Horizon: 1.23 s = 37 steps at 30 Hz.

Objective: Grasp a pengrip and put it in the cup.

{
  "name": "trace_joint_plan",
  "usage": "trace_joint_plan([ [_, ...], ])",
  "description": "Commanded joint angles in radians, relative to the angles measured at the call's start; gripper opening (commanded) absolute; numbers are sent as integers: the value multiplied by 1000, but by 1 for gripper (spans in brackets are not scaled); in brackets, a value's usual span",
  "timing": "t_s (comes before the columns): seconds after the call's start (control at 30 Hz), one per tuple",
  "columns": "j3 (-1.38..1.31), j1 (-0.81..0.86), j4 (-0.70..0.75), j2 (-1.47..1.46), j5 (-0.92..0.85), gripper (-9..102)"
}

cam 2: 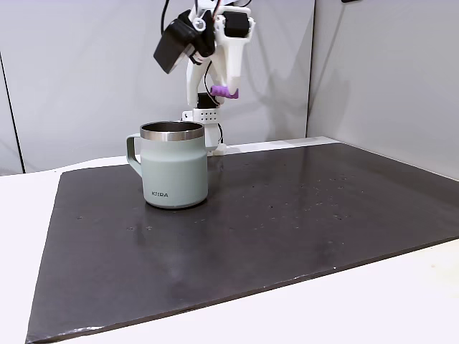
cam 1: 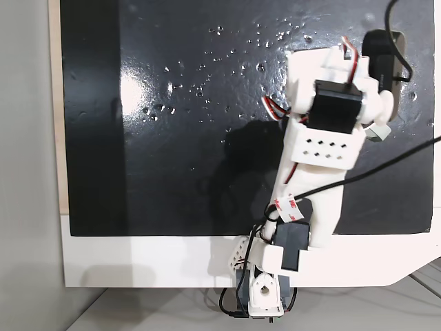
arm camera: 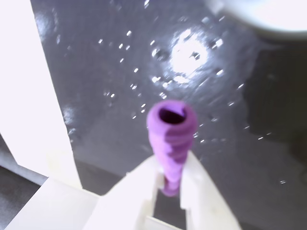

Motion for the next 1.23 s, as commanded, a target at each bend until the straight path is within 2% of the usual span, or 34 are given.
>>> trace_joint_plan([
  [0.0,52,92,11,110,-95,0],
  [0.27,46,238,-18,86,-256,0],
  [0.5,46,267,-54,44,-273,1],
  [0.57,48,264,-46,43,-273,7],
  [0.67,49,258,-29,40,-268,26],
  [0.73,49,255,-21,40,-264,31],
  [1.2,46,242,0,54,-250,33],
])
